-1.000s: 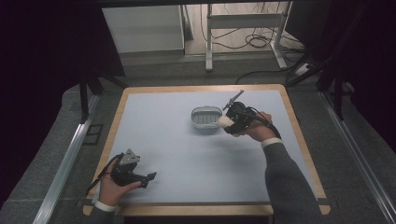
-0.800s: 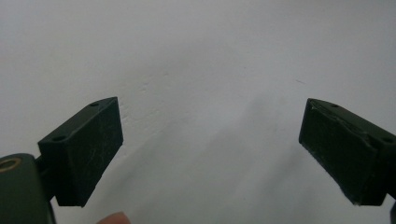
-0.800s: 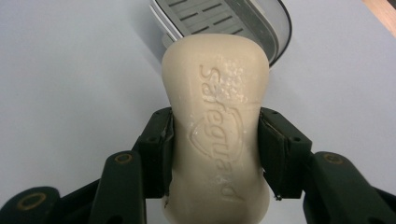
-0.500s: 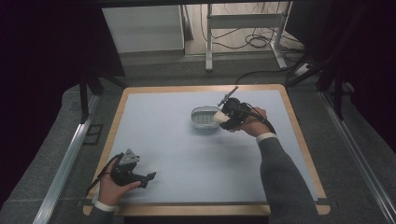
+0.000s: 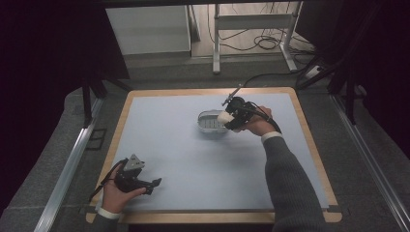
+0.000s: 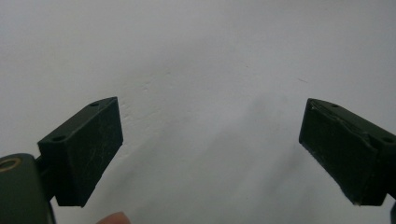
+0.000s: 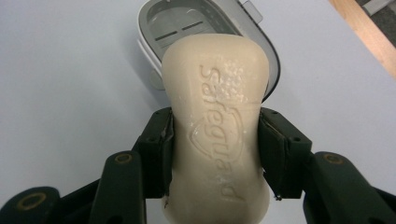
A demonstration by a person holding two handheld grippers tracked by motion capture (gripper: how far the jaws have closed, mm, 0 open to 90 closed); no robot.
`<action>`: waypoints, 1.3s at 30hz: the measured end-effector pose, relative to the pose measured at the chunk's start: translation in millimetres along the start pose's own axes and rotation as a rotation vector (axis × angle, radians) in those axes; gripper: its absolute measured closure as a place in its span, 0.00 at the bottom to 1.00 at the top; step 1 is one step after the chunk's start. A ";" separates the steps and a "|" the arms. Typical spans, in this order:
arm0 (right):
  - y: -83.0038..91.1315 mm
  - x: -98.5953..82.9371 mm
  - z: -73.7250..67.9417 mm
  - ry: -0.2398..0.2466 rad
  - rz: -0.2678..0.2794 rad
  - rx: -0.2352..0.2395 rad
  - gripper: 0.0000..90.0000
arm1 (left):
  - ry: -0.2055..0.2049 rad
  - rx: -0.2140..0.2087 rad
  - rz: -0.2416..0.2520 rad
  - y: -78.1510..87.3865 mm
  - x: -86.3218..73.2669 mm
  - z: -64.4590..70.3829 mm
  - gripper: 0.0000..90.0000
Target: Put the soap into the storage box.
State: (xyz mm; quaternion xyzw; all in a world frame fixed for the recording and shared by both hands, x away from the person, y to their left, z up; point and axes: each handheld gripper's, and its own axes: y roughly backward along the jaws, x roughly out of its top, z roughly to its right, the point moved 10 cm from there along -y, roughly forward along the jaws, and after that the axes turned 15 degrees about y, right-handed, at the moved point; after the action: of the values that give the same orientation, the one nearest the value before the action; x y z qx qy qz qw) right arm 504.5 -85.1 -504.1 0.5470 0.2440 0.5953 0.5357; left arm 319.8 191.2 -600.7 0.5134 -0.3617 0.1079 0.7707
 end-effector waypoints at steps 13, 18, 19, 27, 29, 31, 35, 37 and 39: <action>-13.9 15.4 5.5 0.035 0.017 0.009 0.54 | -0.009 0.005 -0.006 -0.8 -0.9 -1.1 0.07; -19.2 19.9 8.4 0.052 0.003 0.013 0.54 | -0.006 0.008 -0.001 0.5 -0.2 -2.0 0.07; -20.5 22.0 9.3 0.059 0.006 0.017 0.54 | -0.003 0.009 0.002 0.5 0.0 -2.0 0.07; -33.9 31.1 13.0 0.089 0.014 0.032 0.54 | 0.000 0.008 0.006 1.1 0.6 -2.0 0.07; -37.0 33.0 13.0 0.094 0.012 0.036 0.54 | 0.000 0.008 0.007 1.7 0.8 -2.4 0.07; -40.4 36.8 12.3 0.099 0.015 0.038 0.54 | 0.000 0.009 0.008 1.9 1.0 -2.7 0.07; -45.7 41.4 12.6 0.123 0.008 0.036 0.54 | -0.001 0.009 0.007 1.7 0.7 -2.5 0.07; -48.9 43.1 11.9 0.135 0.005 0.039 0.54 | 0.000 0.008 0.008 2.0 0.9 -2.4 0.07; -51.9 43.7 11.1 0.142 0.004 0.038 0.54 | 0.001 0.007 0.010 2.3 1.2 -2.7 0.07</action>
State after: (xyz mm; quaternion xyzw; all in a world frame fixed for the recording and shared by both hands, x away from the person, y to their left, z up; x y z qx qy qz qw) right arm 541.4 -33.0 -529.3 0.5138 0.2918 0.6290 0.5052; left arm 320.5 194.3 -598.8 0.5142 -0.3635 0.1136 0.7685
